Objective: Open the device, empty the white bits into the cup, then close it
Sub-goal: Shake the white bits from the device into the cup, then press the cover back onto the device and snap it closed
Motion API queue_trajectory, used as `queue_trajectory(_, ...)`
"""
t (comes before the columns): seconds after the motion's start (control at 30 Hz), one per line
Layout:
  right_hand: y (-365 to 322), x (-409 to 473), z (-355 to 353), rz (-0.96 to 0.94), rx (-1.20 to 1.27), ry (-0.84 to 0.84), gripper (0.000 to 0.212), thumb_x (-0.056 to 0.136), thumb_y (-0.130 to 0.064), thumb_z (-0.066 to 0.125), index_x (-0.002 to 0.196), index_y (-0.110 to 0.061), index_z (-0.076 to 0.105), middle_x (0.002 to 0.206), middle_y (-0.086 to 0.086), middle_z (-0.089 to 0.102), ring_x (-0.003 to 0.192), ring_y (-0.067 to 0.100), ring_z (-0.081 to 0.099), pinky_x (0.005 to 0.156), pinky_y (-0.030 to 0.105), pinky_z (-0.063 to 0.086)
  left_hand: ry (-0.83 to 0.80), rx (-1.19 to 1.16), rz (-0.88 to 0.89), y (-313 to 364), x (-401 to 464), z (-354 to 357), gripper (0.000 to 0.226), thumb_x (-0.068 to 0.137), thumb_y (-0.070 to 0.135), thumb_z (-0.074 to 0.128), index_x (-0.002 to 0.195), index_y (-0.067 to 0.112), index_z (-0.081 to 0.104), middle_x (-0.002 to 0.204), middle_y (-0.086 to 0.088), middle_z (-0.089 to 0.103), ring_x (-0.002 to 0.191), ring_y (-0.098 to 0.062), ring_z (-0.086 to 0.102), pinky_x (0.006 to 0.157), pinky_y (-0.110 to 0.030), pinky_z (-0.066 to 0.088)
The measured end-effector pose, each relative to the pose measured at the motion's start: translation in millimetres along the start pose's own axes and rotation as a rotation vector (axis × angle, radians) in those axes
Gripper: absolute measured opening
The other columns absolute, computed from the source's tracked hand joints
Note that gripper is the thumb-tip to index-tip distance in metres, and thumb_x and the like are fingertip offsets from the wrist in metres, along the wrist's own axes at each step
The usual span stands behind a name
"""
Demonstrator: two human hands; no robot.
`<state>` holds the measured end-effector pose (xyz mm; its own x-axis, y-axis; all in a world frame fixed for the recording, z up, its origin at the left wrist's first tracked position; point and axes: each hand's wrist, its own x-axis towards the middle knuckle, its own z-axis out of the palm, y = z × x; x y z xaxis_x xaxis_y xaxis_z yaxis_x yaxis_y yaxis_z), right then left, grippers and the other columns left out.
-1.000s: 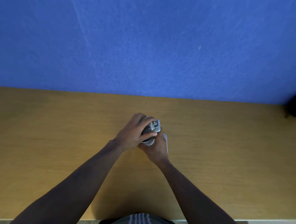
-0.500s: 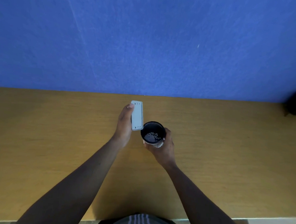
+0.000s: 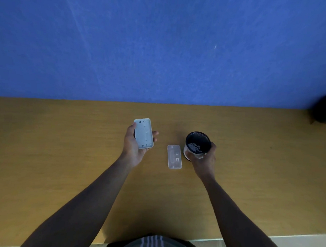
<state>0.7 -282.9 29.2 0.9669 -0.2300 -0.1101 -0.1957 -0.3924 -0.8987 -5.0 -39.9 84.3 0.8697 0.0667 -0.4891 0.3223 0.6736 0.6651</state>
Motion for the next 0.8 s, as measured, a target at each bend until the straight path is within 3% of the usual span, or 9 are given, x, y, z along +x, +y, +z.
queue_trajectory(0.07, 4, 4, -2, 0.013, 0.006, 0.018, 0.085, 0.066, -0.028, 0.086, 0.132, -0.020, 0.033, 0.119, -0.005, 0.050, 0.107, 0.016, 0.053, 0.072, 0.020, 0.044, 0.004, 0.000, 0.000, -1, 1, -2, 0.048, 0.094, 0.051, 0.041, 0.123, 0.015, 0.056, 0.104, -0.027, 0.070, 0.074, -0.029, 0.063, 0.063, -0.033, 0.052)
queue_trajectory(0.2, 13, 9, -3, 0.030, 0.008, 0.033, 0.086, 0.067, -0.026, 0.087, 0.134, -0.018, 0.033, 0.120, -0.004, 0.050, 0.109, 0.018, 0.052, 0.078, 0.029, 0.044, 0.014, -0.013, 0.007, -2, 2, -5, 0.057, 0.094, 0.051, 0.042, 0.134, 0.011, 0.050, 0.122, -0.034, 0.061, 0.077, -0.029, 0.065, 0.061, -0.032, 0.053)
queue_trajectory(0.37, 19, 12, -1, 0.028, -0.001, 0.024, 0.086, 0.067, -0.026, 0.087, 0.134, -0.020, 0.032, 0.120, -0.007, 0.048, 0.110, 0.017, 0.052, 0.079, 0.028, 0.044, -0.012, -0.022, 0.001, -2, 0, -7, 0.062, 0.096, 0.050, 0.039, 0.141, 0.007, 0.043, 0.139, -0.037, 0.045, 0.079, -0.027, 0.068, 0.062, -0.032, 0.054)
queue_trajectory(0.53, 23, 11, 1, 0.016, -0.053, 0.045, 0.098, 0.070, -0.028, 0.087, 0.144, -0.021, 0.023, 0.132, 0.000, 0.049, 0.123, 0.028, 0.050, 0.086, 0.035, 0.044, -0.009, -0.016, -0.001, -2, -2, -9, 0.060, 0.096, 0.050, 0.040, 0.139, 0.008, 0.046, 0.138, -0.036, 0.048, 0.081, -0.028, 0.068, 0.063, -0.032, 0.055)
queue_trajectory(0.67, 25, -8, 8, 0.149, -0.133, 0.135, 0.114, 0.066, -0.035, 0.088, 0.150, -0.025, 0.011, 0.153, 0.009, 0.033, 0.137, 0.031, 0.036, 0.096, 0.049, 0.042, 0.008, -0.006, -0.008, -4, -3, -10, 0.059, 0.096, 0.051, 0.039, 0.136, 0.009, 0.049, 0.120, -0.033, 0.061, 0.081, -0.030, 0.066, 0.060, -0.030, 0.054)
queue_trajectory(0.73, 28, -21, 13, 0.165, -0.236, 0.147, 0.106, 0.066, -0.038, 0.086, 0.146, -0.021, 0.019, 0.147, 0.009, 0.039, 0.131, 0.032, 0.041, 0.091, 0.050, 0.048, 0.010, 0.001, -0.008, -5, -5, -10, 0.056, 0.096, 0.051, 0.038, 0.133, 0.011, 0.051, 0.116, -0.032, 0.063, 0.080, -0.030, 0.066, 0.060, -0.030, 0.054)
queue_trajectory(0.8, 31, -34, 20, 0.179, -0.330, 0.131, 0.085, 0.072, -0.037, 0.081, 0.137, -0.016, 0.031, 0.135, 0.009, 0.048, 0.122, 0.031, 0.047, 0.083, 0.048, 0.050, 0.013, 0.003, -0.005, -5, -6, -9, 0.057, 0.096, 0.051, 0.038, 0.135, 0.010, 0.050, 0.121, -0.034, 0.060, 0.081, -0.029, 0.066, 0.061, -0.031, 0.054)
